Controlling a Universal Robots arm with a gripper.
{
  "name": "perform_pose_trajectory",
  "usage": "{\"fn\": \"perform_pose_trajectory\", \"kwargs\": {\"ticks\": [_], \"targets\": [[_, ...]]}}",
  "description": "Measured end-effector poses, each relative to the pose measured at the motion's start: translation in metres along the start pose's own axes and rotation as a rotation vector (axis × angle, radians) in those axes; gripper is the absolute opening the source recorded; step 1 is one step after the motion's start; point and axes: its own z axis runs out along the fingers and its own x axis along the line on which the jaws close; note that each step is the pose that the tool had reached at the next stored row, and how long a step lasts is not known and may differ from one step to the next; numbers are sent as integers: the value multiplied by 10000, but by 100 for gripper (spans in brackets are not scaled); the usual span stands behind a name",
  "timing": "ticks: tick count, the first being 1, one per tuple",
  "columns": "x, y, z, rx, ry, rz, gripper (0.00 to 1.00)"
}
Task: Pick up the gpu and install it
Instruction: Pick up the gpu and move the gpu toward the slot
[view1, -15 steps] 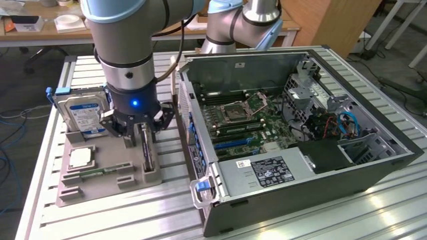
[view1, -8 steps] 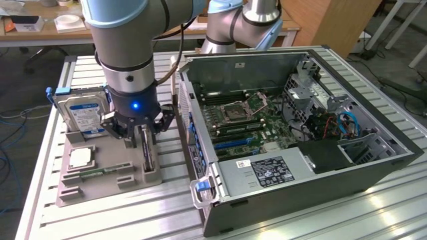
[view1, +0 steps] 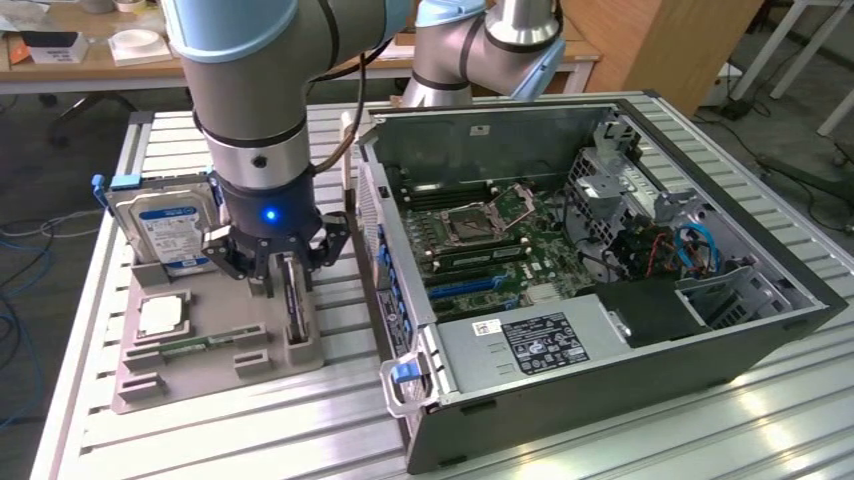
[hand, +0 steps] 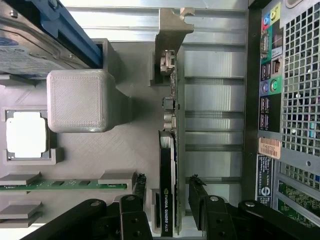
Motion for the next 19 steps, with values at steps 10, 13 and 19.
{"fn": "perform_pose_trajectory", "kwargs": {"ticks": [10,13,19], "targets": [[1,29,13,1,-6,161,47],[1,53,67,1,-5,161,47],[3,56,119,2,-5,163,47]]}}
